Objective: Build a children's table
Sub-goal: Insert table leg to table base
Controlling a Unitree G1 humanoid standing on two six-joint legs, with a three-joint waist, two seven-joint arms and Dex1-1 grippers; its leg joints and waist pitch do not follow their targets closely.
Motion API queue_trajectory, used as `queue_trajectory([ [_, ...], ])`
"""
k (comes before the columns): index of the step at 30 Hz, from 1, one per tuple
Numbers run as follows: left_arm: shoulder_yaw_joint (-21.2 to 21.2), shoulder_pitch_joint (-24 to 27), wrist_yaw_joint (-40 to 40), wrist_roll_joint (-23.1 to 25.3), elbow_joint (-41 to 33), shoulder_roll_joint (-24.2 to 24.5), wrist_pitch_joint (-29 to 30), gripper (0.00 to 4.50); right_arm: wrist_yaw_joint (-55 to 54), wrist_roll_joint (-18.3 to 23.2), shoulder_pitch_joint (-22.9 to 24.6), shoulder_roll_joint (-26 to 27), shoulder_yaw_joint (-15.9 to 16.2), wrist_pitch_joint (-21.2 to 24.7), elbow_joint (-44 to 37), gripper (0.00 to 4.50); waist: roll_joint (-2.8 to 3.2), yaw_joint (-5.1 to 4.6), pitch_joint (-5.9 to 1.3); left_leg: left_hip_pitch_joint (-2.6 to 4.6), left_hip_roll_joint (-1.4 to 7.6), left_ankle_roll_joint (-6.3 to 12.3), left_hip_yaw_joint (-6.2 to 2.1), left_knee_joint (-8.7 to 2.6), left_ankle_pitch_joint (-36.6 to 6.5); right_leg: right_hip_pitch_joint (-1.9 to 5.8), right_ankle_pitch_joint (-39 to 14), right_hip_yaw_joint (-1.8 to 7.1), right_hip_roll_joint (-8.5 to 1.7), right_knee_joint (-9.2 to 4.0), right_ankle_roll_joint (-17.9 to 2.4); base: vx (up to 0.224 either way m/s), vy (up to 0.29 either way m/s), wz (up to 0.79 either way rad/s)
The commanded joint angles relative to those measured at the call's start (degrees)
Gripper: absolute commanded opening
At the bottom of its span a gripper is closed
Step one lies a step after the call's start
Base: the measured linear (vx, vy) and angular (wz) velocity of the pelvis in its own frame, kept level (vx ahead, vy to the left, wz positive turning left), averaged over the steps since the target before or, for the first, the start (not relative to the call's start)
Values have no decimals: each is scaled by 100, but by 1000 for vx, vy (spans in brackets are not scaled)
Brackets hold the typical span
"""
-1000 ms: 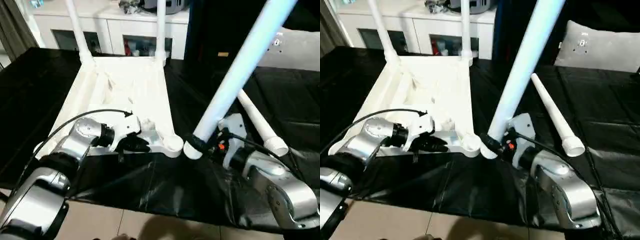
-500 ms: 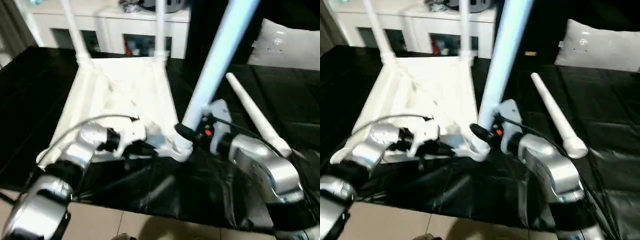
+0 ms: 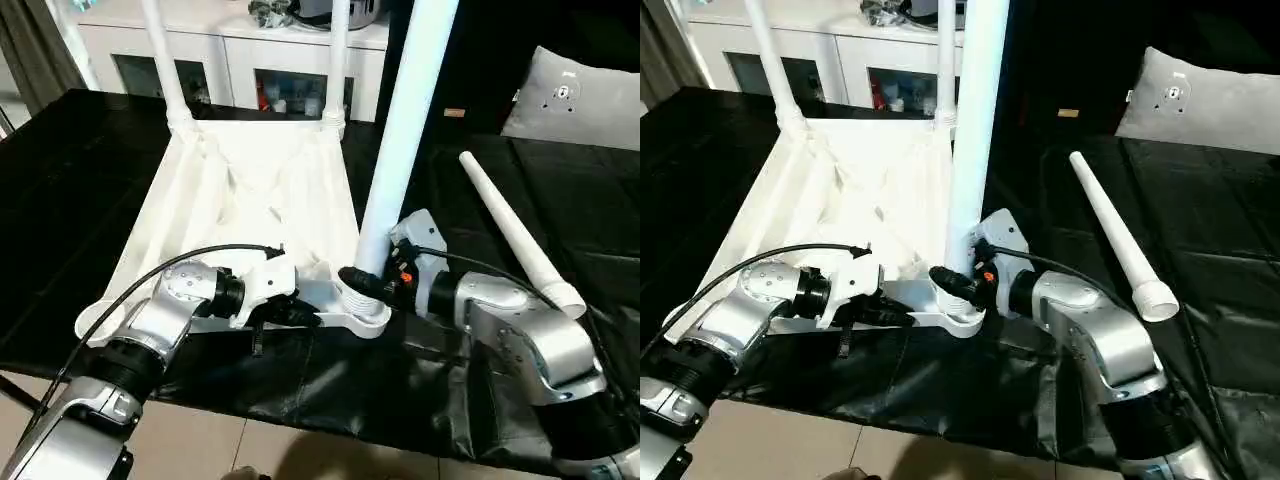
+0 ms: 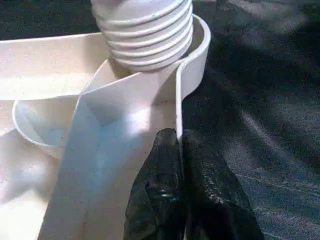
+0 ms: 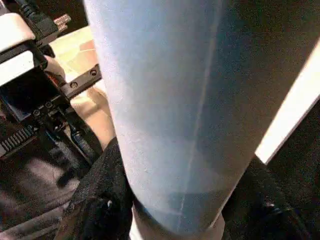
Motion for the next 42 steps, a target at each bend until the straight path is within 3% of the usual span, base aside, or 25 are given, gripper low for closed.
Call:
queue_trajectory([
  [1, 51, 0, -7, 36, -89, 7, -34, 0, 84, 88, 140, -106, -92, 214, -121, 191, -31, -2, -427, 137, 311, -15, -86, -397, -888, 239, -726, 286, -471, -427, -1213, 0, 0, 0],
  [2, 50, -8, -25, 33, -82, 1, -26, 0, 122, 120, 190, -140, -130, 231, -161, 191, 6, 7, -429, 130, 305, -25, -92, -394, -888, 246, -735, 288, -478, -419, -1219, 0, 0, 0],
  [4, 50, -4, -30, 35, -86, -2, -25, 0, 132, 114, 207, -143, -135, 212, -147, 191, -14, 1, -430, 130, 305, -36, -93, -396, -931, 250, -750, 284, -475, -428, -1235, 0, 0, 0],
  [5, 41, 6, -63, 40, -114, 2, -10, 0, 137, 89, 220, -156, -115, 200, -105, 191, 12, 5, -423, 136, 308, -56, -98, -400, -973, 238, -818, 281, -475, -433, -1238, 0, 0, 0],
  [13, 27, -16, -111, 69, -64, 23, -43, 0, 150, 146, 202, -126, -78, 359, -102, 191, 6, -4, -437, 138, 306, -50, -96, -394, -946, 249, -610, 279, -468, -417, -1320, 0, 0, 0],
  [23, -3, 15, -179, 88, -157, 21, -43, 0, 225, 167, 124, 176, -240, -33, 664, 191, 16, -39, -414, 147, 308, -141, -104, -410, -1219, 228, -981, 280, -485, -458, -1316, 0, 0, 0],
  [26, 14, 18, -176, 65, -169, 8, -14, 0, 227, 188, 164, 212, -300, -68, 776, 191, 7, -44, -424, 140, 307, -117, -104, -410, -1127, 246, -849, 275, -473, -440, -1324, 0, 0, 0],
  [32, 85, 12, -139, 13, -182, 4, 50, 0, 206, 374, 438, 379, -606, -201, 926, 191, 14, -43, -428, 143, 311, -76, -105, -412, -1114, 244, -805, 271, -474, -441, -1358, 0, 0, 0],
  [35, 149, 21, -95, -32, -207, -3, 104, 0, 18, 423, 794, 539, -830, -432, 993, 191, 35, -33, -427, 146, 312, -96, -109, -419, -1189, 240, -858, 269, -486, -450, -1356, 0, 0, 0],
  [42, 190, 37, -73, -49, -229, 15, 135, 0, -212, 358, 1388, 764, -983, -891, 857, 191, 49, -34, -415, 160, 318, -143, -121, -454, -1448, 215, -1124, 271, -484, -484, -1269, 0, 0, 0],
])
